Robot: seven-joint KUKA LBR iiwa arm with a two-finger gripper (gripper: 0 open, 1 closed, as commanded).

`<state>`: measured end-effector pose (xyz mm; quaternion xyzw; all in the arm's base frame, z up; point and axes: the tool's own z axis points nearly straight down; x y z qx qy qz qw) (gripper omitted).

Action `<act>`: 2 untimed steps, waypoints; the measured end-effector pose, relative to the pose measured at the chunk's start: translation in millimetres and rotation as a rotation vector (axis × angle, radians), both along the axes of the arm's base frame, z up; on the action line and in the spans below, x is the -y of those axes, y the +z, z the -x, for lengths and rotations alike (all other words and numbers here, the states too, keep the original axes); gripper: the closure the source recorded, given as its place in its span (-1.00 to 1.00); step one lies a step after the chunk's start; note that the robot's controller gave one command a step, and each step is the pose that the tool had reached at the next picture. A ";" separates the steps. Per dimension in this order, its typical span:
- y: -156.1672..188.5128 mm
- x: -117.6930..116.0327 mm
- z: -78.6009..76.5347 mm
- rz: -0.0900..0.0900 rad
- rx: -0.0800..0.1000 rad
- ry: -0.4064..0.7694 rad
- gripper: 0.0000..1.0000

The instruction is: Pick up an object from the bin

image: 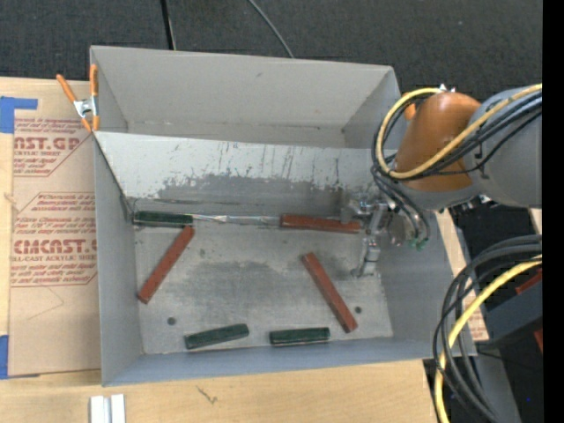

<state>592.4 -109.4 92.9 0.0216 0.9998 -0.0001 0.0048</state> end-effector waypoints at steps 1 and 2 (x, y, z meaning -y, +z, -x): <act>-19.7 -20.7 40.5 0.001 -0.005 -0.090 -1.00; -15.7 -36.2 47.5 -0.002 -0.010 -0.030 -1.00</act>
Offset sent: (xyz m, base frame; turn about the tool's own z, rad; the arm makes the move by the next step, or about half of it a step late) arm -0.0206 0.0135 -0.0086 -0.1302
